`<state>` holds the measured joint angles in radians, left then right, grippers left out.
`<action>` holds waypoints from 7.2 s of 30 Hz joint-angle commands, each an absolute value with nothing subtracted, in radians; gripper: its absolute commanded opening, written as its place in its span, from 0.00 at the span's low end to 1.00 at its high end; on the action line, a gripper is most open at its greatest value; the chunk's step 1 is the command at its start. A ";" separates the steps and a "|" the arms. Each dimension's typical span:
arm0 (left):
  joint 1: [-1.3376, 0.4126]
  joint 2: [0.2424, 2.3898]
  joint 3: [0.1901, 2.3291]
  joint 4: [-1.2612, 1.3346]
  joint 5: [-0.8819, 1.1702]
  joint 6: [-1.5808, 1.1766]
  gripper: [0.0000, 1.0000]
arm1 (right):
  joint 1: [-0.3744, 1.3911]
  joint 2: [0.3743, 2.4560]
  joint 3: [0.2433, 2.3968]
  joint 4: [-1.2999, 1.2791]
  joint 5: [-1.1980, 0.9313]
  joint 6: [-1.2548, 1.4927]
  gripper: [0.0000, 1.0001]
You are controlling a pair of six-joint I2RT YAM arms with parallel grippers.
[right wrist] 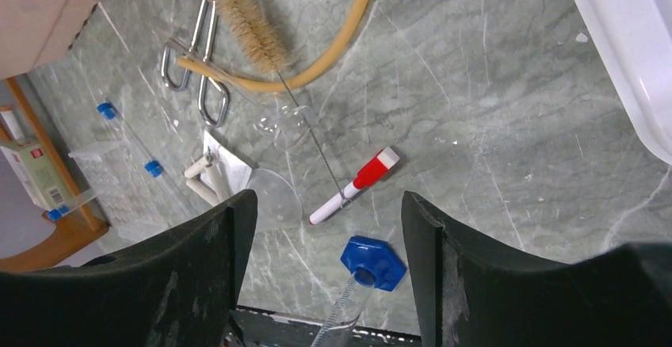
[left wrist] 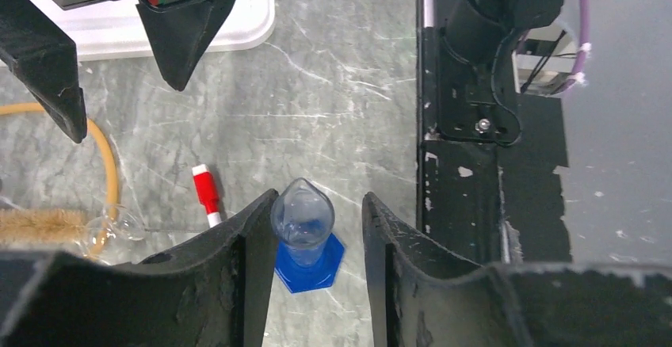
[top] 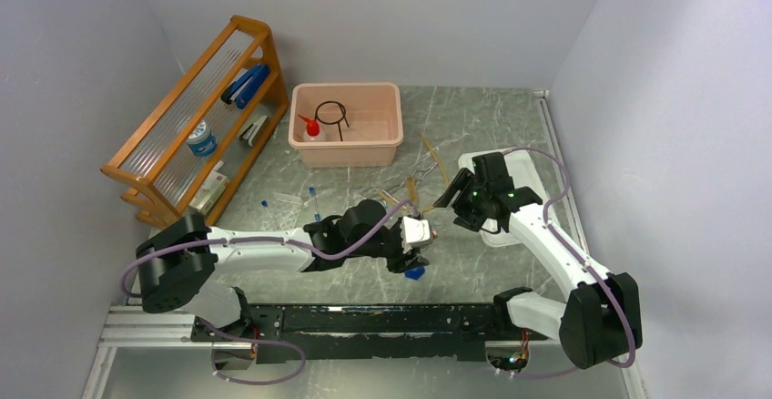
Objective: Organize the chemistry lab equipment
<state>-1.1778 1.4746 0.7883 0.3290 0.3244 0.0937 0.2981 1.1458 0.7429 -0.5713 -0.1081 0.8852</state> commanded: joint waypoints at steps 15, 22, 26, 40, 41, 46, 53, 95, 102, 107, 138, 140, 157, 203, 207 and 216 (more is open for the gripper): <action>-1.154 1.445 0.862 0.388 0.251 0.058 0.17 | 0.275 1.057 0.799 -0.438 -0.127 0.630 0.70; -0.939 1.347 0.946 0.366 0.363 -0.172 0.16 | 0.275 0.983 0.858 -0.244 -0.305 0.401 0.71; -0.779 1.336 1.000 0.329 0.384 -0.285 0.15 | 0.276 0.996 0.911 -0.126 -0.462 0.298 0.71; -0.486 1.420 1.177 0.201 0.406 -0.656 0.13 | 0.440 1.334 1.225 -0.046 -0.636 -0.054 0.72; -0.482 1.423 1.179 0.198 0.405 -0.661 0.13 | 0.462 1.370 1.266 -0.078 -0.613 -0.085 0.72; -0.456 1.434 1.186 0.192 0.405 -0.693 0.14 | 0.506 1.527 1.415 -0.131 -0.549 -0.142 0.71; -0.416 1.441 1.186 0.193 0.430 -0.736 0.14 | 0.515 1.641 1.533 -0.218 -0.631 -0.233 0.63; -0.280 1.433 1.298 -0.026 0.250 -0.691 0.75 | 0.528 1.974 1.975 -0.582 -0.718 -0.460 0.11; -0.172 1.317 1.375 -0.287 0.076 -0.492 0.83 | 0.552 2.078 2.075 -0.662 -0.518 -0.568 0.12; -0.172 1.237 1.312 -0.326 0.043 -0.449 0.82 | 0.559 2.153 2.121 -0.708 -0.466 -0.646 0.12; -0.172 1.403 1.190 -0.298 0.105 -0.496 0.73 | 0.558 2.433 2.358 -0.943 -0.498 -0.878 0.18; -0.172 1.414 1.197 -0.296 0.107 -0.490 0.73 | 0.556 2.444 2.369 -0.946 -0.507 -0.880 0.20; -0.172 1.432 1.226 -0.302 0.125 -0.447 0.74 | 0.553 2.443 2.427 -0.928 -0.543 -0.762 0.57; -0.362 1.223 0.946 -0.083 0.275 -0.345 0.56 | 0.617 1.685 1.115 -0.367 -0.025 0.067 0.31; -0.362 1.214 0.960 -0.099 0.220 -0.346 0.57 | 0.627 1.738 1.126 -0.337 -0.008 0.069 0.31; -0.362 1.195 0.956 -0.112 0.134 -0.370 0.58 | 0.656 1.811 1.130 -0.331 -0.002 0.020 0.32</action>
<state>-0.3565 1.2224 0.9497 -0.1238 0.1921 -0.3573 0.6392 1.7817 1.1107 -0.3397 -0.0143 0.0532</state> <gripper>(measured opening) 0.576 0.326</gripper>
